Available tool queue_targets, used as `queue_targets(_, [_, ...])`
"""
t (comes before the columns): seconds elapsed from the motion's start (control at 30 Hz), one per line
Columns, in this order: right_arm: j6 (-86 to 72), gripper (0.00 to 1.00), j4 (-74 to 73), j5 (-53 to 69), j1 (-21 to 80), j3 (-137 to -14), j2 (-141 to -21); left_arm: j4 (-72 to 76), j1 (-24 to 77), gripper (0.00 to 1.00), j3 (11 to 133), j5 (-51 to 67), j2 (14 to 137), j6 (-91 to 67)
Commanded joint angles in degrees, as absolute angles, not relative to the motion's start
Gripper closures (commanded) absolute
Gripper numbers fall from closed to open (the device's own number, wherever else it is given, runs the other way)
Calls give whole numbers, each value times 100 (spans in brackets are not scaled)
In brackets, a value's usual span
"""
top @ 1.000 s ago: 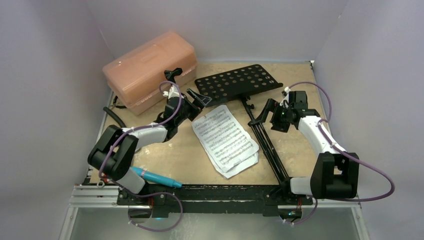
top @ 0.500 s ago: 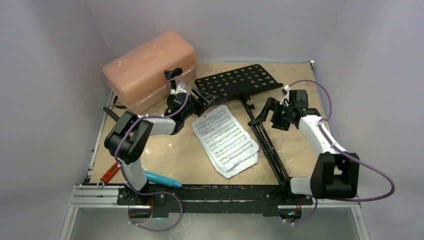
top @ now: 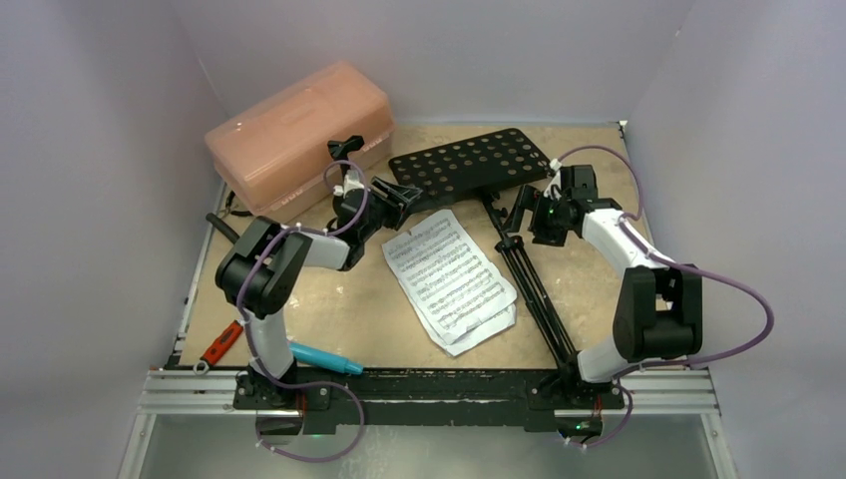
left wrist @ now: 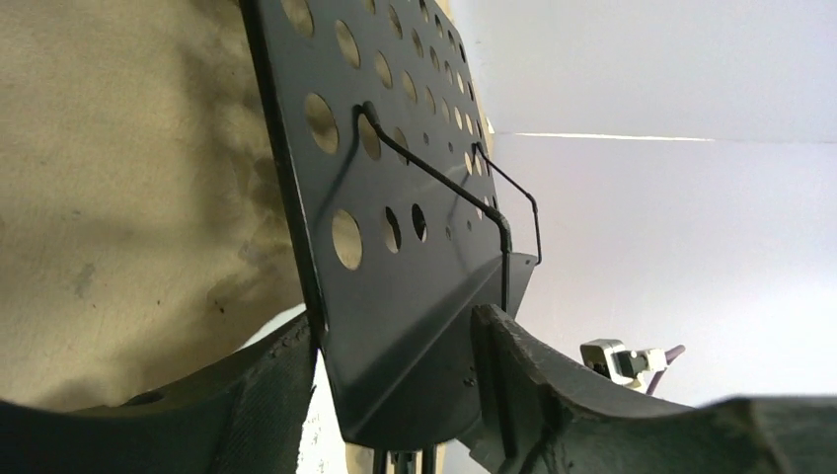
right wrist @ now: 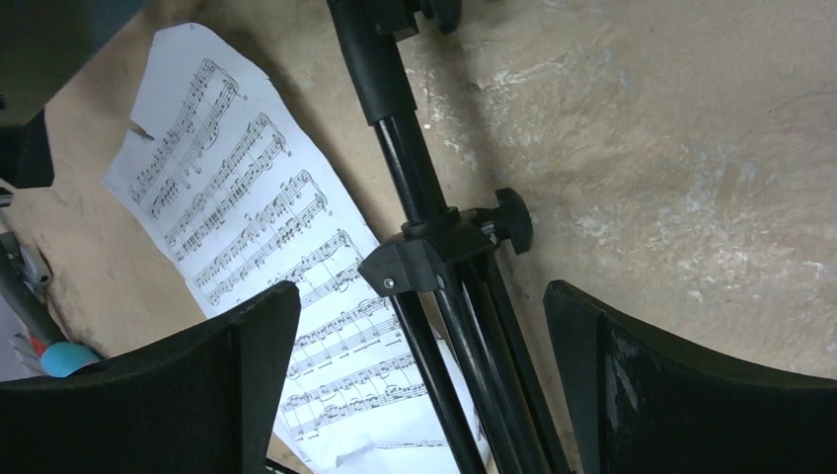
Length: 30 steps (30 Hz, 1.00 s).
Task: Set up the instrument practice props
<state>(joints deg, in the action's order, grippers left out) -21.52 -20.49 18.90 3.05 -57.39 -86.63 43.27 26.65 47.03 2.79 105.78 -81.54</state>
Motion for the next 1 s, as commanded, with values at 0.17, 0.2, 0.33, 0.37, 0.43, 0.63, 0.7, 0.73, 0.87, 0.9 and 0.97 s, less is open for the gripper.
queue_targets(0.17, [-2006, 5, -2099, 1753, 457, -5820, -8412, 6423, 2580, 55, 4904, 632, 11715, -9108])
queue_targets(0.2, [-2009, 5, -2138, 1745, 457, -5786, -8362, 6482, 2576, 57, 4976, 701, 11807, -9129])
queue_targets(0.33, [-1980, 5, -2249, 1646, 457, -5630, -8193, 6545, 2580, 64, 5135, 806, 11958, -9098])
queue_targets(0.37, [-1960, 5, -2278, 1614, 457, -5599, -8165, 6547, 2576, 67, 5147, 816, 11974, -9095])
queue_targets(0.43, [-1935, 5, -2319, 1593, 455, -5559, -8132, 6600, 2575, 73, 5158, 845, 11985, -9099])
queue_targets(0.63, [-1897, 5, -2383, 1633, 457, -5558, -8103, 6890, 2575, 96, 5171, 1041, 11981, -9106])
queue_targets(0.7, [-1891, 5, -2453, 1680, 457, -5595, -8112, 6963, 2575, 100, 5213, 1136, 11952, -9107])
queue_targets(0.73, [-1900, 5, -2494, 1676, 457, -5625, -8119, 6983, 2583, 100, 5246, 1176, 11934, -9100])
queue_targets(0.87, [-1852, 5, -2611, 1571, 457, -5754, -8106, 6957, 2637, 100, 5433, 1300, 11785, -9082])
queue_targets(0.9, [-1854, 4, -2636, 1547, 453, -5775, -8092, 6920, 2670, 100, 5501, 1320, 11733, -9053])
queue_targets(0.97, [-1847, 4, -2665, 1494, 457, -5807, -8038, 6800, 2757, 100, 5672, 1355, 11619, -8955])
